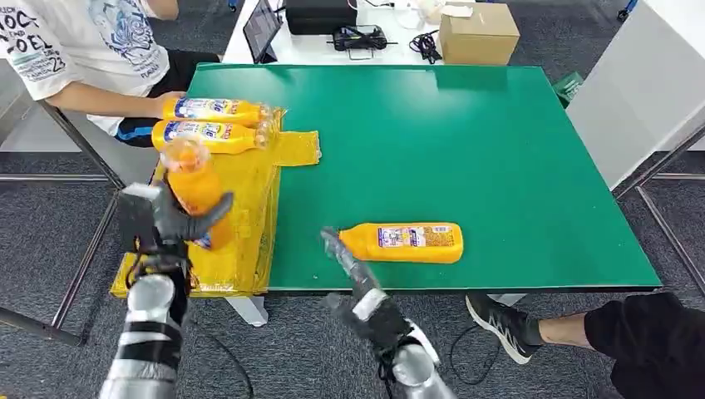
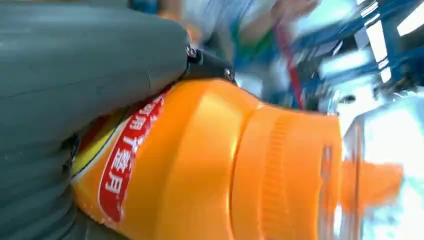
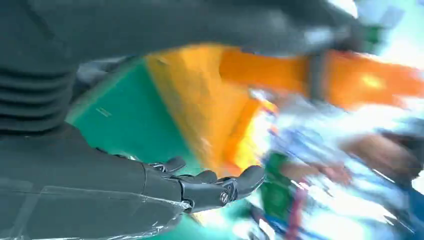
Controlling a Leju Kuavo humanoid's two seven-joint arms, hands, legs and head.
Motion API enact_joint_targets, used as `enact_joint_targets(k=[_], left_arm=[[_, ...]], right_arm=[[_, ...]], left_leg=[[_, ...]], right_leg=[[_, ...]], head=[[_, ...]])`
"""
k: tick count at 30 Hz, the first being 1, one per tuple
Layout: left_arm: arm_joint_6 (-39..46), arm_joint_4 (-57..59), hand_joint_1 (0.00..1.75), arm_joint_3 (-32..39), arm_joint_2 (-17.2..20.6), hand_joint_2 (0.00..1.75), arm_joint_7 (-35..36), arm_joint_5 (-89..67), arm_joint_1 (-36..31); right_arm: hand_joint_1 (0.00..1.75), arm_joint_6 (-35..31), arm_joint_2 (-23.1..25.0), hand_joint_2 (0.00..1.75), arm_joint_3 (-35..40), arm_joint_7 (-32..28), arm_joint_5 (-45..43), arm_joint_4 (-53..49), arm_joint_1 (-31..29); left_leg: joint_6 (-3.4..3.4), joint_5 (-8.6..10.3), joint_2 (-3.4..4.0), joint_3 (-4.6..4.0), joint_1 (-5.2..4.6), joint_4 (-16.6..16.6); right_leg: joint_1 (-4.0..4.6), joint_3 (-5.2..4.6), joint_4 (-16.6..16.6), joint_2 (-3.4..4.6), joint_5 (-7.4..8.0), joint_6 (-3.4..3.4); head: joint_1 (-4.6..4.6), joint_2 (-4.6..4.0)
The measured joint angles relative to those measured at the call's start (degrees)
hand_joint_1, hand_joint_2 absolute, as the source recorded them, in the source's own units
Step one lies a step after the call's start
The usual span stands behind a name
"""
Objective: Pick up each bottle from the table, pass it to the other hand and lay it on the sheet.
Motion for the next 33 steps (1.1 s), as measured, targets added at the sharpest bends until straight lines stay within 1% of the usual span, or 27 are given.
enact_joint_targets(k=[3, 5, 6, 12, 16, 18, 21, 24, 28, 33], left_arm=[[6.7, -1.0, 1.75, 0.4, 0.3, 1.75, 1.9, -18.1, -2.7], [9.6, -1.1, 1.75, 0.1, 1.0, 1.75, 4.1, -31.1, -4.4], [10.3, -1.1, 1.75, 0.0, 1.4, 1.75, 4.5, -34.7, -5.1], [11.9, -0.3, 1.75, -0.4, 2.1, 1.75, 4.8, -36.7, -7.2], [11.4, 2.3, 1.75, -2.4, 3.7, 1.75, 6.0, -46.7, -9.0], [10.0, 7.9, 1.75, -4.4, 5.0, 1.75, 5.4, -48.7, -11.8], [7.8, 18.6, 1.75, -7.3, 6.6, 1.75, 2.7, -47.0, -15.9], [7.3, 26.3, 1.75, -9.0, 7.4, 1.75, 1.7, -46.1, -17.9], [7.1, 31.4, 1.75, -10.1, 8.1, 1.75, 1.4, -45.9, -19.2], [-0.1, 39.0, 1.75, -11.8, 9.2, 1.75, -0.7, -41.3, -21.8]], right_arm=[[0.00, -1.9, 0.7, 0.00, -2.6, -0.1, -3.3, -7.0, 0.1], [0.00, -3.1, 1.4, 0.00, -4.5, 0.3, -4.6, -10.4, -0.2], [0.00, -3.3, 1.5, 0.00, -5.2, 0.5, -4.8, -11.5, -0.5], [0.00, -3.6, 2.3, 0.00, -7.1, 0.5, -5.2, -14.3, -0.8], [0.00, -3.6, 2.4, 0.00, -7.4, 0.5, -5.0, -14.5, -0.8], [0.00, -3.3, 2.6, 0.00, -7.5, 0.6, -4.4, -14.4, -1.0], [0.00, -2.7, 2.8, 0.00, -7.4, 0.7, -4.3, -13.8, -1.0], [0.00, -2.4, 2.8, 0.00, -7.4, 0.7, -4.0, -13.2, -1.0], [0.00, -2.4, 2.8, 0.00, -7.3, 0.7, -4.0, -12.5, -1.0], [0.00, -2.0, 2.8, 0.00, -7.0, 0.7, -3.9, -11.4, -1.3]], left_leg=[[0.00, 0.00, 0.01, 0.00, 0.00, 0.0], [0.00, 0.00, 0.01, 0.00, -0.01, 0.0], [0.00, 0.00, 0.01, 0.00, 0.00, 0.0], [0.00, 0.00, 0.01, 0.00, 0.00, 0.0], [0.00, 0.00, -0.05, 0.00, 0.00, 0.0], [0.01, 0.01, -0.07, 0.00, 0.00, 0.0], [-0.01, 0.04, 0.01, 0.01, 0.00, 0.0], [-0.03, 0.06, 0.06, 0.01, 0.00, 0.0], [-0.03, 0.05, 0.02, 0.00, 0.00, 0.0], [-0.04, 0.04, 0.02, -0.02, 0.01, 0.0]], right_leg=[[0.00, 0.00, 0.0, 0.00, 0.00, 0.00], [0.00, 0.00, 0.0, 0.00, 0.00, 0.00], [-0.01, 0.00, 0.0, 0.00, 0.00, 0.00], [0.00, 0.00, 0.0, 0.01, 0.00, 0.00], [0.00, -0.01, 0.0, -0.01, -0.01, 0.00], [0.00, 0.02, 0.0, -0.02, 0.00, 0.00], [0.00, 0.02, 0.0, 0.01, 0.04, 0.03], [-0.01, 0.02, 0.0, 0.08, 0.06, 0.04], [0.00, 0.01, 0.0, 0.07, 0.05, 0.05], [0.00, 0.01, 0.0, 0.08, 0.04, 0.04]], head=[[0.00, 0.00], [0.00, 0.00], [0.00, 0.00], [0.00, 0.00], [0.00, 0.00], [0.00, 0.00], [0.00, 0.00], [0.00, 0.00], [0.00, 0.00], [0.00, 0.00]])
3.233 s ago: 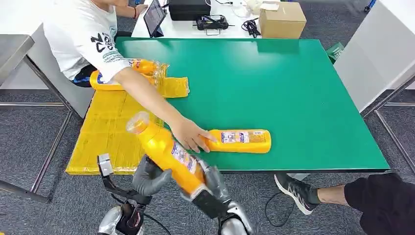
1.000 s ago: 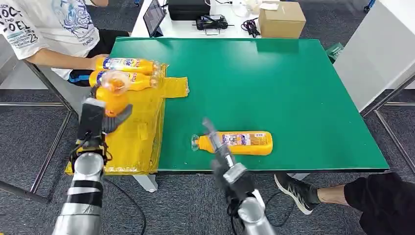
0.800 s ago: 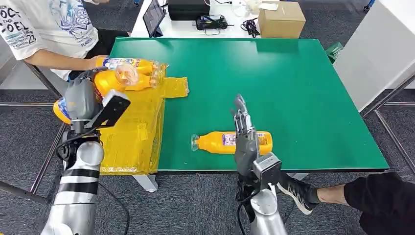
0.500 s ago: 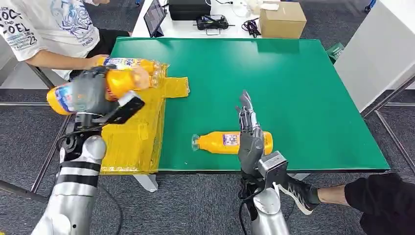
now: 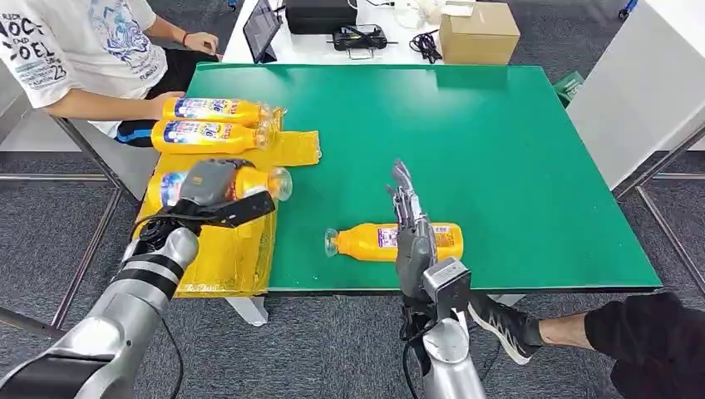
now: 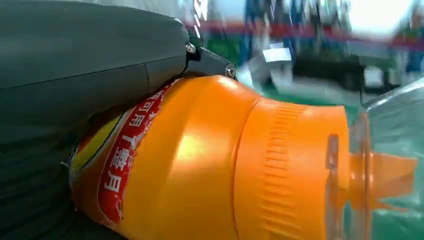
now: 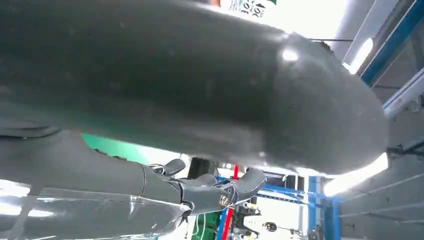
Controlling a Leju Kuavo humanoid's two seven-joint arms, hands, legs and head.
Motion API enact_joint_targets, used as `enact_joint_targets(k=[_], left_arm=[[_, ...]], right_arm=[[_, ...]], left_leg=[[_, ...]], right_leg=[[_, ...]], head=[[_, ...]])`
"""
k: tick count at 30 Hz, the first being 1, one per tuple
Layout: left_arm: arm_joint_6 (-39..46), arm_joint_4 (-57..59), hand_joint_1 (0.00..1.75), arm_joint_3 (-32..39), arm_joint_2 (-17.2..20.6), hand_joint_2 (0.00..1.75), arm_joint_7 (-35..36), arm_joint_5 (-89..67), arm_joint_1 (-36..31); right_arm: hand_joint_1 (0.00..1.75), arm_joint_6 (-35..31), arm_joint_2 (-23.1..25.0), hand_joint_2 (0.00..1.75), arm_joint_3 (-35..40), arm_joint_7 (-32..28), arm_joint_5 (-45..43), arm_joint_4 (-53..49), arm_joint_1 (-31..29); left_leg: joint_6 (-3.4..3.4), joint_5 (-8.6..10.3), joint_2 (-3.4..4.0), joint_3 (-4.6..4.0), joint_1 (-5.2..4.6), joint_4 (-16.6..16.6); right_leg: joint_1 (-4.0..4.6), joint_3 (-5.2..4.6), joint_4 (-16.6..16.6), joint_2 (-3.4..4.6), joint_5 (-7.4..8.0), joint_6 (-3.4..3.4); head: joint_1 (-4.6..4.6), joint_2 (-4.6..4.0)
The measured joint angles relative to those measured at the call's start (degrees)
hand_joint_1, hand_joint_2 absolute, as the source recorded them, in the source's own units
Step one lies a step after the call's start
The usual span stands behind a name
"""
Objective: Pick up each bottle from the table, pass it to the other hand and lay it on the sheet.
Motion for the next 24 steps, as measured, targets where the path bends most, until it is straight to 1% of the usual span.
enact_joint_targets(k=[5, 10, 22, 23, 24], left_arm=[[-4.5, 7.1, 1.75, -2.1, 1.4, 1.75, -1.7, 2.0, -1.5], [-7.7, 11.0, 1.75, -3.8, 2.3, 1.75, -1.7, 3.9, -3.2], [-9.5, 14.6, 1.75, -8.3, 2.8, 1.75, -1.5, 4.2, -4.2], [-9.5, 14.7, 1.26, -8.5, 2.8, 1.75, -1.5, 4.3, -4.2], [-9.5, 14.8, 0.35, -8.7, 2.8, 1.75, -1.5, 4.3, -4.2]], right_arm=[[0.00, 0.7, 0.0, 0.00, 1.1, -0.2, -0.1, 1.9, -0.5], [0.00, 0.8, 0.0, 0.00, 2.5, -0.2, -0.5, 3.8, -1.5], [0.00, 1.1, 0.0, 0.00, 4.9, -0.3, -0.7, 8.5, -2.9], [0.00, 1.2, 0.0, 0.00, 4.9, -0.2, -0.7, 8.8, -3.0], [0.00, 1.2, 0.0, 0.00, 5.1, -0.2, -0.7, 9.0, -3.0]], left_leg=[[0.00, 0.01, 0.01, 0.01, 0.00, 0.0], [0.00, 0.02, -0.03, 0.01, 0.01, 0.0], [0.00, 0.01, -0.01, 0.04, 0.00, 0.0], [0.00, 0.01, 0.00, 0.04, 0.00, 0.0], [0.00, 0.01, 0.00, 0.04, 0.00, 0.0]], right_leg=[[0.00, -0.01, 0.0, 0.01, 0.00, 0.00], [0.00, 0.01, 0.1, -0.01, 0.00, 0.00], [0.00, 0.01, 0.1, 0.00, 0.00, 0.00], [0.00, 0.01, 0.1, 0.00, 0.00, 0.00], [0.00, 0.01, 0.1, 0.00, 0.00, 0.00]], head=[[0.00, 0.00], [0.00, 0.00], [0.02, 0.00], [0.02, 0.00], [0.02, 0.00]])
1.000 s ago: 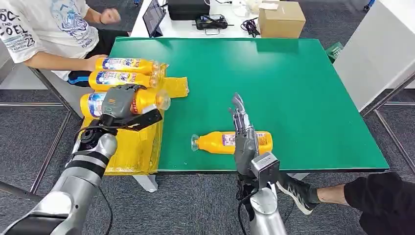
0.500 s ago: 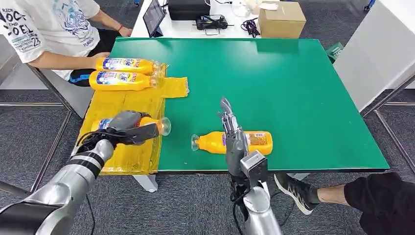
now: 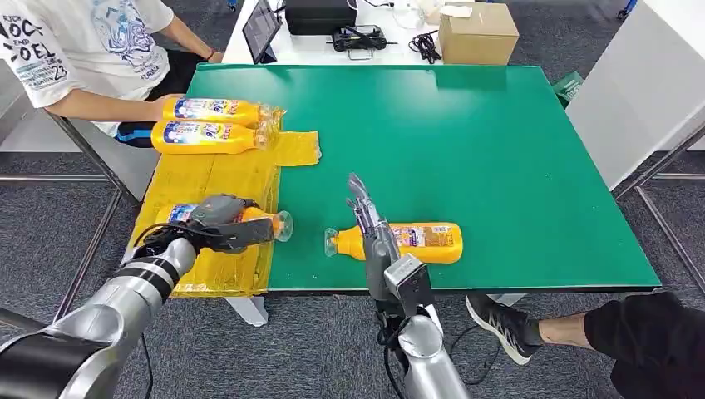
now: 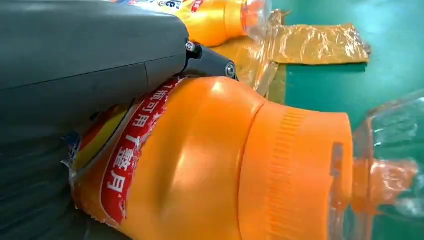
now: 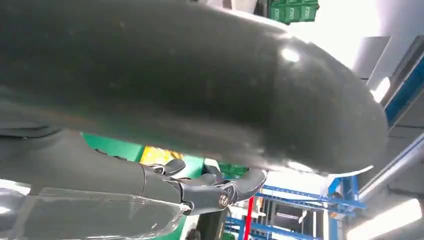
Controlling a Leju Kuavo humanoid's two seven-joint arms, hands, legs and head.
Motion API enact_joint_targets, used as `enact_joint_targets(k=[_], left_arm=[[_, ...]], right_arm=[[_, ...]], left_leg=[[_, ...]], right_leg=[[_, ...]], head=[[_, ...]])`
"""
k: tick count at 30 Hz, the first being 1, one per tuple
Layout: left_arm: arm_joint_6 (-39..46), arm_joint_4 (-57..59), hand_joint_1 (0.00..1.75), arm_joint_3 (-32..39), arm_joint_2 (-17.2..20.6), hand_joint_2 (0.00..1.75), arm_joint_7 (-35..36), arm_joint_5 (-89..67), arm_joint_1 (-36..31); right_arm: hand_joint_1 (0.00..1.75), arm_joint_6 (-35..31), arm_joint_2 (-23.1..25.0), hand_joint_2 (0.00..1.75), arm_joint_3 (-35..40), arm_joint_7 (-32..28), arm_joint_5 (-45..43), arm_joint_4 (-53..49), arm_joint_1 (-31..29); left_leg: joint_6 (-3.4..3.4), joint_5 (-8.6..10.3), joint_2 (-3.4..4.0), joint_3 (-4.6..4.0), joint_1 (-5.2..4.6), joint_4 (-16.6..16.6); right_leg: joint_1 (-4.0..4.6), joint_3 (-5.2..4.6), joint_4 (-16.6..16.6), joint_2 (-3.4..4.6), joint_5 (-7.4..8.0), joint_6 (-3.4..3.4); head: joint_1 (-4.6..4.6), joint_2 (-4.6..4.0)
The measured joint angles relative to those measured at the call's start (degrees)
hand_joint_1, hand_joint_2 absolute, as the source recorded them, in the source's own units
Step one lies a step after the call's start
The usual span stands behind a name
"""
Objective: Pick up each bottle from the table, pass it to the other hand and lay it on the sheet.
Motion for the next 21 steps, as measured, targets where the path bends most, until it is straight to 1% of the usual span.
enact_joint_targets(k=[1, 2, 3, 4, 9, 13, 21], left_arm=[[0.0, 0.1, 0.03, -0.2, 0.0, 1.75, 0.0, 0.1, 0.0], [0.0, 0.2, 0.00, -0.4, 0.0, 1.75, 0.0, 0.2, 0.0], [-0.2, 0.3, 0.00, -0.5, 0.0, 1.75, 0.0, 0.6, 0.0], [-0.8, 0.4, 0.00, -0.5, 0.0, 0.00, -0.2, 1.6, 0.1], [-4.3, 0.7, 0.00, -0.6, -0.2, 0.00, -2.0, 6.5, 1.5], [-9.7, 0.8, 0.00, 0.4, -0.2, 0.00, -4.2, 12.2, 1.4], [-11.8, 0.9, 0.00, 1.3, -0.2, 0.00, -5.1, 14.1, 1.4]], right_arm=[[0.00, 0.0, 0.0, 0.00, 0.1, 0.0, 0.0, 0.3, -0.1], [0.00, 0.1, 0.0, 0.00, 0.1, 0.0, 0.0, 0.4, -0.2], [0.00, 0.1, 0.0, 0.00, 0.1, 0.0, 0.0, 0.6, -0.2], [0.00, 0.1, 0.0, 0.00, 0.1, 0.1, 0.0, 0.9, -0.4], [0.00, 0.1, 0.0, 0.00, 0.2, 0.4, 0.0, 2.4, -1.0], [0.00, 0.1, 0.0, 0.00, 0.5, 0.8, 0.0, 4.1, -1.8], [0.00, -0.2, 0.0, 0.00, 0.7, 0.8, 0.0, 6.2, -2.5]], left_leg=[[0.00, 0.00, 0.00, 0.00, 0.00, 0.0], [0.00, 0.00, 0.00, 0.01, 0.00, 0.0], [0.00, 0.00, 0.00, 0.01, 0.00, 0.0], [0.00, 0.00, 0.00, 0.01, 0.00, 0.0], [0.00, 0.00, -0.09, 0.01, 0.00, 0.0], [0.00, 0.00, -0.12, 0.06, 0.00, 0.0], [0.00, 0.01, -0.13, 0.22, -0.01, 0.0]], right_leg=[[0.00, 0.00, 0.0, 0.00, 0.00, 0.00], [0.00, 0.00, 0.0, 0.00, 0.00, 0.00], [0.00, 0.01, 0.0, 0.00, 0.00, 0.00], [0.00, 0.01, 0.0, 0.00, 0.00, 0.00], [0.00, 0.03, 0.0, -0.04, -0.01, -0.01], [-0.01, 0.11, 0.0, -0.08, -0.02, -0.01], [-0.02, 0.28, 0.0, -0.09, -0.01, -0.01]], head=[[0.00, 0.00], [0.00, 0.00], [0.00, 0.00], [0.00, 0.00], [0.02, 0.00], [-0.02, 0.00], [-0.02, 0.00]])
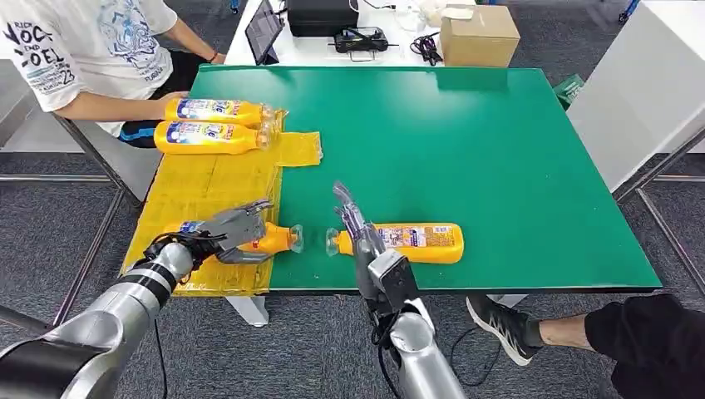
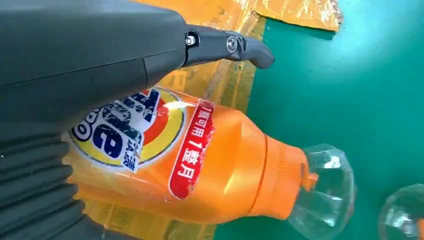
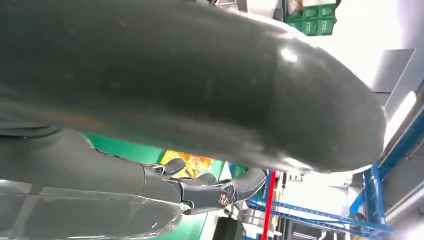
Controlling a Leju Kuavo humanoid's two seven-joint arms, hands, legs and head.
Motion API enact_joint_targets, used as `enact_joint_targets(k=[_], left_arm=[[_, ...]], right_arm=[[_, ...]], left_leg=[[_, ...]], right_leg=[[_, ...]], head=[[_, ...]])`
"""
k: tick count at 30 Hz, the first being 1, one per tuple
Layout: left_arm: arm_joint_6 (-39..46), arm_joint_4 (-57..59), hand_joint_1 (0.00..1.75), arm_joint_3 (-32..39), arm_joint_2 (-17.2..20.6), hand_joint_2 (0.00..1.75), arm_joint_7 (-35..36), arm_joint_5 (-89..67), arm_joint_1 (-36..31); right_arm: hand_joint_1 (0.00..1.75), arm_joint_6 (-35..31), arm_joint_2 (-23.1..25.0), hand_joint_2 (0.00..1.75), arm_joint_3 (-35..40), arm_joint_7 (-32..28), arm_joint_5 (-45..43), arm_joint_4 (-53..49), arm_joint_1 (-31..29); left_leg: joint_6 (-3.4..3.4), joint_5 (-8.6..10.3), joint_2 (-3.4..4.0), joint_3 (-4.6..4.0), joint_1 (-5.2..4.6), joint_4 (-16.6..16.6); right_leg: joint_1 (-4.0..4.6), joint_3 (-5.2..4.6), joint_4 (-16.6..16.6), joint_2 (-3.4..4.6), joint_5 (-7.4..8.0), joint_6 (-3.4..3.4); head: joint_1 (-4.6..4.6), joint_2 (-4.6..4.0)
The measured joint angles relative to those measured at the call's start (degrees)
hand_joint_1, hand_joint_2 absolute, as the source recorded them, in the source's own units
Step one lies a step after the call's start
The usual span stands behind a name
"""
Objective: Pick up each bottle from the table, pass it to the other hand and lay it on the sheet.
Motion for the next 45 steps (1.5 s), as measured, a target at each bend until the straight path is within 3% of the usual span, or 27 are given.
enact_joint_targets(k=[5, 8, 10, 13, 17, 21, 22, 23, 24, 28, 34, 40, 45], left_arm=[[-3.1, 0.0, 0.00, 1.4, -0.3, 0.00, -2.2, 5.2, 0.3], [-0.2, -0.7, 0.00, 2.9, -1.1, 0.00, -3.2, 9.1, 1.5], [5.9, -1.8, 0.00, 4.3, -2.3, 0.00, -2.8, 10.8, 2.8], [23.9, -6.8, 0.00, 6.7, -5.1, 0.00, 0.7, 8.8, 5.5], [28.2, -12.9, 0.00, 8.9, -7.2, 0.00, 2.9, 6.8, 7.0], [44.6, -20.4, 0.00, 12.4, -9.0, 0.00, 2.4, 1.2, 10.2], [46.8, -23.7, 0.00, 13.8, -9.4, 0.00, 2.4, 0.8, 11.4], [48.2, -27.5, 0.00, 15.5, -9.9, 0.00, 1.8, 1.6, 12.5], [49.0, -29.8, 0.00, 16.7, -10.3, 1.75, 1.0, 2.8, 13.1], [52.3, -36.8, 0.00, 21.1, -11.8, 1.75, -5.7, 16.1, 14.9], [45.2, -45.3, 0.00, 23.2, -14.5, 1.75, -6.7, 34.1, 23.0], [41.4, -50.2, 0.00, 23.1, -15.2, 1.75, -5.8, 33.5, 33.1], [39.7, -52.2, 0.00, 23.1, -15.5, 1.75, -4.9, 32.1, 37.6]], right_arm=[[0.00, -0.2, 0.0, 0.00, 0.2, 0.1, 0.1, 1.3, -0.4], [0.00, -0.6, 0.2, 0.00, 0.3, 0.3, 0.2, 1.9, -0.6], [0.00, -1.1, 0.2, 0.00, 0.2, 0.9, 0.4, 2.1, -0.5], [0.00, -1.8, 0.5, 0.00, 0.2, 1.7, 1.3, 1.9, 0.2], [0.00, -2.1, 0.6, 0.00, 0.1, 2.1, 1.4, 1.7, 0.8], [0.00, -2.2, 0.8, 0.00, 0.3, 2.2, 1.6, 1.5, 1.1], [0.00, -2.4, 0.8, 1.75, 0.5, 2.4, 1.7, 1.2, 1.3], [0.00, -2.8, 0.8, 1.75, 0.9, 2.6, 1.8, 1.0, 1.4], [0.00, -3.3, 0.8, 1.75, 1.1, 2.8, 1.9, 0.7, 1.6], [0.00, -9.6, -0.2, 1.75, 2.2, 3.5, 5.4, -0.9, 2.2], [0.00, -19.4, -5.9, 1.75, 1.7, 12.1, 18.9, -2.1, 1.6], [0.00, -16.5, -13.5, 1.75, -2.0, 21.0, 27.7, -1.3, -2.2], [0.00, -10.7, -19.1, 1.75, -3.7, 24.8, 29.0, 1.4, -6.1]], left_leg=[[0.00, 0.00, 0.02, 0.02, 0.00, 0.0], [0.00, 0.00, 0.03, 0.02, 0.00, 0.0], [0.00, 0.00, 0.01, 0.01, 0.00, 0.0], [0.00, -0.01, 0.03, -0.06, -0.01, 0.0], [0.00, -0.02, 0.08, -0.09, -0.02, 0.0], [0.00, -0.02, 0.12, -0.09, 0.00, 0.0], [0.00, -0.02, 0.13, -0.09, 0.00, 0.0], [0.00, -0.02, 0.14, -0.09, 0.01, 0.0], [-0.01, -0.02, 0.14, -0.10, 0.02, 0.0], [-0.01, -0.02, 0.12, -0.11, 0.03, 0.0], [0.02, -0.04, 0.12, -0.11, -0.12, 0.0], [0.06, -0.06, 0.12, -0.12, -0.17, 0.0], [0.06, -0.06, 0.11, -0.13, -0.15, 0.0]], right_leg=[[0.00, 0.01, 0.0, 0.01, 0.00, 0.00], [0.01, -0.01, 0.0, 0.02, 0.00, 0.00], [0.00, -0.06, 0.0, 0.01, 0.00, 0.00], [-0.01, -0.08, 0.0, 0.02, 0.00, 0.00], [-0.02, -0.10, 0.0, 0.03, 0.00, 0.01], [0.01, -0.15, 0.0, 0.07, 0.00, 0.01], [0.02, -0.16, 0.0, 0.08, 0.00, 0.01], [0.03, -0.19, 0.0, 0.09, 0.00, 0.01], [0.04, -0.19, 0.0, 0.09, 0.00, 0.00], [0.04, -0.19, 0.0, 0.09, -0.01, 0.00], [-0.09, -0.16, -0.1, 0.09, 0.00, 0.01], [-0.12, -0.17, -0.1, 0.09, 0.00, 0.02], [-0.09, -0.17, -0.1, 0.08, 0.00, 0.02]], head=[[-0.02, 0.00], [0.00, 0.00], [0.00, 0.00], [0.00, 0.00], [0.02, 0.00], [0.02, 0.00], [0.02, 0.00], [0.00, 0.00], [0.02, 0.00], [0.02, 0.00], [0.02, 0.00], [0.00, 0.00], [0.02, 0.00]])
